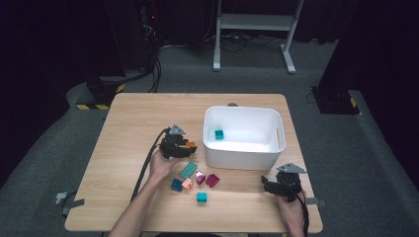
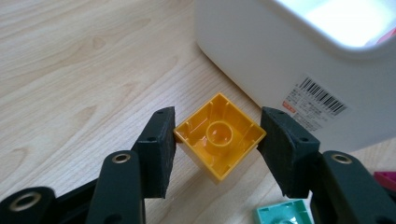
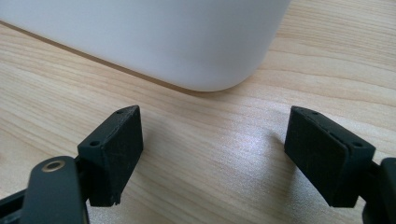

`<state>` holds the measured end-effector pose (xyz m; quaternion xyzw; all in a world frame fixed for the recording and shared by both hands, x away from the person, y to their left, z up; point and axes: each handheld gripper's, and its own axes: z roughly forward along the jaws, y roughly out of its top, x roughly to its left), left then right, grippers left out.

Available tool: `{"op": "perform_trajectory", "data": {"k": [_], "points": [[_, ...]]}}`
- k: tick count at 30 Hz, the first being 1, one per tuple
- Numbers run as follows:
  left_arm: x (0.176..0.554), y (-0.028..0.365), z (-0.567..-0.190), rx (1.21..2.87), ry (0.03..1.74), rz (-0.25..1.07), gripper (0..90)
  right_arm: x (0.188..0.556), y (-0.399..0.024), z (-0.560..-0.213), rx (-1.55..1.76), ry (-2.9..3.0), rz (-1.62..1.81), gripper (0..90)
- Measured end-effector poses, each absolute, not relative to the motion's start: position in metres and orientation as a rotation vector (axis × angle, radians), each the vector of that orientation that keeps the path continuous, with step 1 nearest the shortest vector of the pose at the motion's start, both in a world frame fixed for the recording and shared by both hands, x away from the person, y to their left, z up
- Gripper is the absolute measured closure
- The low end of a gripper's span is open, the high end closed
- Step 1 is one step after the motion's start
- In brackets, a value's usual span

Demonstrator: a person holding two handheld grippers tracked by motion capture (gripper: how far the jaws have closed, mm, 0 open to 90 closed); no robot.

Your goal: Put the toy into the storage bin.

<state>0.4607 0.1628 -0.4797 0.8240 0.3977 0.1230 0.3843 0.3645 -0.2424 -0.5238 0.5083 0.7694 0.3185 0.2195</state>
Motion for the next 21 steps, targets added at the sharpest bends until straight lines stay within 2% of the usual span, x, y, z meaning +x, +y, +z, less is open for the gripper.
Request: {"op": "perform_trajectory", "data": {"k": [21], "points": [[0.44,0.184,-0.44,2.002,1.041,0.3,47.0,0.365,-0.242,-0.524,1.407,2.128,0.882,19.2]]}}
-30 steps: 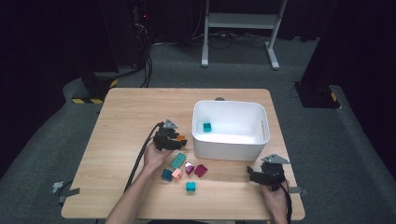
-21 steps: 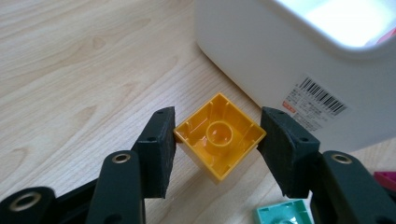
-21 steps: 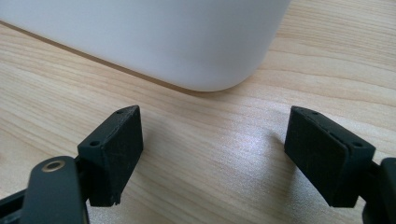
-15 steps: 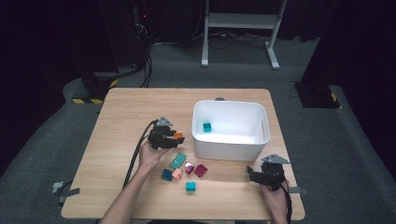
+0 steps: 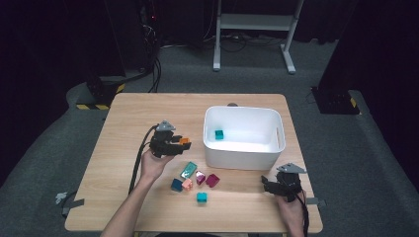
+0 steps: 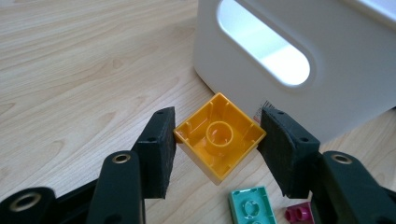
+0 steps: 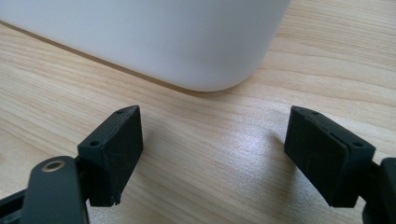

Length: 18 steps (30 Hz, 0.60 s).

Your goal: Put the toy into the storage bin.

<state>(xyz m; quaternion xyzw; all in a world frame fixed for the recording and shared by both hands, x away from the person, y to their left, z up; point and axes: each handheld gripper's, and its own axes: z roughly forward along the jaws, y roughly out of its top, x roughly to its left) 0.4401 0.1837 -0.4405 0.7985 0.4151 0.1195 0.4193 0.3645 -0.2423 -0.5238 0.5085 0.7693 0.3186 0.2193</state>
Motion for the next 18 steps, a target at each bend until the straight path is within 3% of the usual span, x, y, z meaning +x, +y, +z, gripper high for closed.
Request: {"op": "perform_trajectory", "data": {"k": [18], "points": [[0.429,0.19,-0.405,1.929,0.993,0.278,47.0,0.365,-0.242,-0.524,1.407,2.129,0.881,19.2]]}}
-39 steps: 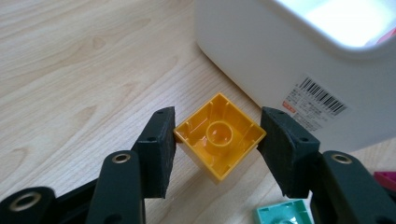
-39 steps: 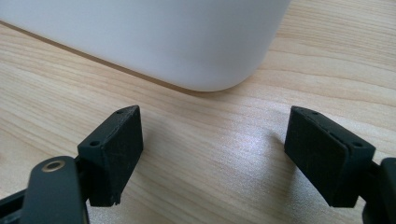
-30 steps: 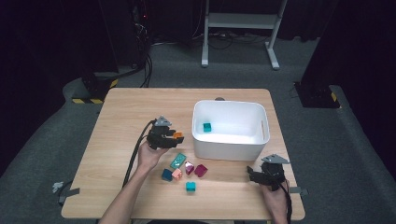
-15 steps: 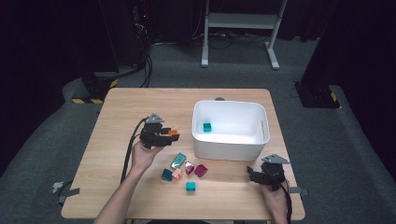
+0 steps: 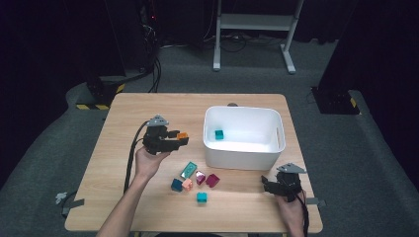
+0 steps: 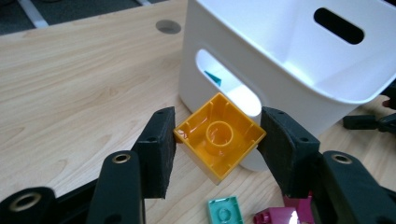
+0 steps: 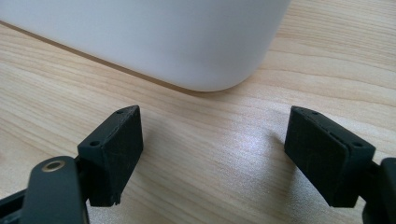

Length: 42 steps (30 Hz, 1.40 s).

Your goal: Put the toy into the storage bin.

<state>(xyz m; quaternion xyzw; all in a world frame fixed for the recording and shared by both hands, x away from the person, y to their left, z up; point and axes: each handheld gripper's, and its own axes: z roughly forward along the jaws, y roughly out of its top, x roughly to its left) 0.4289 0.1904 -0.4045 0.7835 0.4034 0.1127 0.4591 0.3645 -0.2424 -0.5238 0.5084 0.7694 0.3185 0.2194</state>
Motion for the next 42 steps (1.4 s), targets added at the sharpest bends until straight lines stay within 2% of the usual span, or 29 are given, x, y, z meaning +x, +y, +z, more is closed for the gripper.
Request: {"op": "perform_trajectory", "data": {"k": [17,42], "points": [[0.434,0.174,-0.371,1.903,0.914,0.237,47.0,0.365,-0.242,-0.524,1.406,2.129,0.881,19.2],[0.448,0.128,-0.355,1.948,0.816,0.2,47.0,0.365,-0.242,-0.524,1.406,2.129,0.881,19.2]]}}
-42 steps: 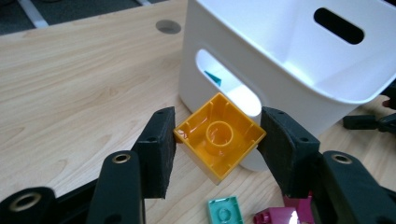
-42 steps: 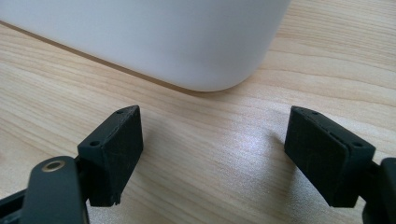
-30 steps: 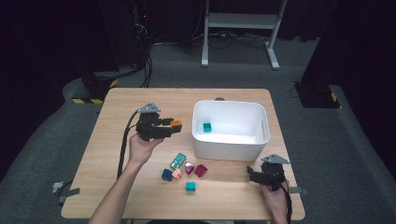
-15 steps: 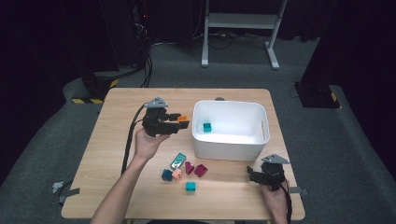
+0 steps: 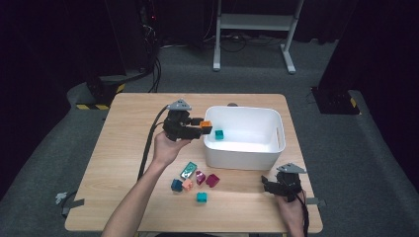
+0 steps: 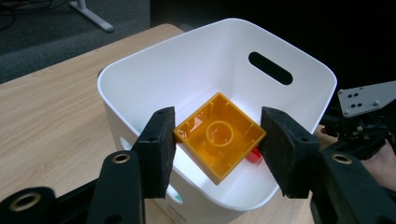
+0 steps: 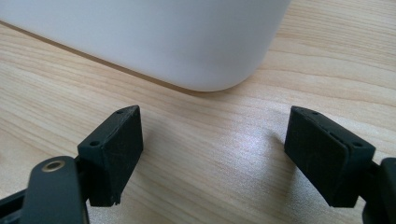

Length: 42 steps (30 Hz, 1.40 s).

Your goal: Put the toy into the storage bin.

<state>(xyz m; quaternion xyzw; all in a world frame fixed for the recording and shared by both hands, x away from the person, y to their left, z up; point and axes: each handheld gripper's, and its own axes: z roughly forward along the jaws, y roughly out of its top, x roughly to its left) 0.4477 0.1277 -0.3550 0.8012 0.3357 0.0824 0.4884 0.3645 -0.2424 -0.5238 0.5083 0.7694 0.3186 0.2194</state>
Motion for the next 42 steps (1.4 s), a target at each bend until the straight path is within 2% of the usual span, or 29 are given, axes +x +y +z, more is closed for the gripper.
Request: {"op": "perform_trajectory", "data": {"k": [10,29,33,42], "points": [[0.457,0.111,-0.359,1.939,0.808,0.166,46.9,0.364,-0.242,-0.524,1.407,2.129,0.882,19.2],[0.466,0.088,-0.369,1.98,0.804,0.24,46.4,0.364,-0.242,-0.524,1.405,2.131,0.883,19.3],[0.467,0.086,-0.37,1.974,0.797,0.235,39.6,0.364,-0.242,-0.524,1.405,2.131,0.882,19.3],[0.458,0.094,-0.367,1.997,0.789,0.271,35.5,0.364,-0.242,-0.524,1.403,2.133,0.882,19.3]]}}
